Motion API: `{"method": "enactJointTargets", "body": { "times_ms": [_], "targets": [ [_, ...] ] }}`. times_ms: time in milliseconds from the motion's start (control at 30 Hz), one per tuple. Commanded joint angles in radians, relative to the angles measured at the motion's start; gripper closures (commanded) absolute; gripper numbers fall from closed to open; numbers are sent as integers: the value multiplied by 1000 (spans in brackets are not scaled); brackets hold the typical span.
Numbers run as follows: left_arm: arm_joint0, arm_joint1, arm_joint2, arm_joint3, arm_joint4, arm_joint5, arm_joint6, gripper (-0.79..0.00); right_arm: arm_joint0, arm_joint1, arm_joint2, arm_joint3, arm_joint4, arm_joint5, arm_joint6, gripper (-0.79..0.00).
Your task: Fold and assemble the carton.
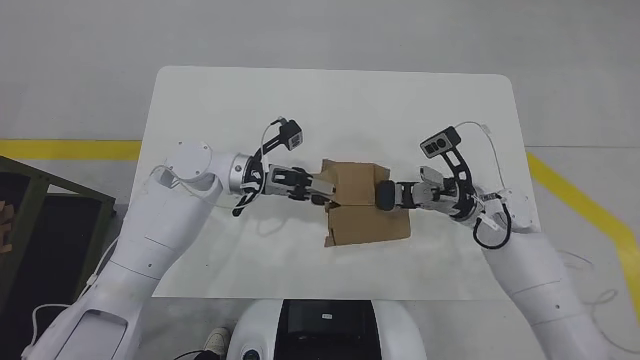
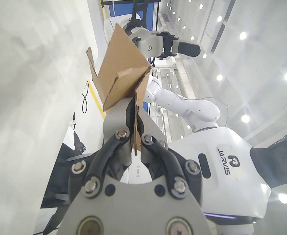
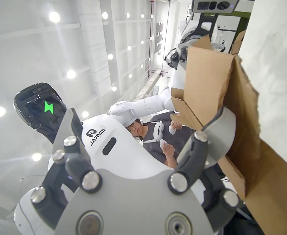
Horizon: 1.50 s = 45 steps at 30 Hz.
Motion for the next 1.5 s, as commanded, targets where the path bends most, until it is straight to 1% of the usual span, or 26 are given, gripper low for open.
{"method": "enactJointTargets", "body": {
  "times_ms": [0, 300, 433, 600, 733, 867, 1000, 1267, 1467],
  "targets": [
    [0, 0, 1, 1, -1, -1, -2, 0, 5, -3, -2, 9, 11, -1, 2, -785],
    [1, 2, 4, 7, -2, -4, -10, 0, 19, -20, -5, 51, 118, 24, 20, -785],
    [3, 4, 4, 12, -1, -3, -14, 0, 18, -25, -1, 61, 171, 58, 37, -785],
    [3, 5, 4, 15, 1, -4, -16, 0, 20, -29, 4, 61, 177, 83, 50, -785],
    [3, 6, 4, 15, -3, -6, -14, 0, 24, -31, 7, 58, 144, 74, 47, -785],
    [-2, 6, 0, 17, -7, -10, -8, 0, 32, -28, 17, 66, 54, 34, 37, -785],
    [-4, 8, -5, 18, -10, -10, -11, 0, 24, -25, 21, 58, 3, 19, 54, -785],
    [-3, 9, -3, 9, -15, -10, -8, 0, 8, -30, 4, 42, -54, -14, 46, -785],
    [-1, 10, -4, -1, -19, -7, -8, 0, 17, -37, -11, 74, -74, -55, 35, -785]
  ]
}}
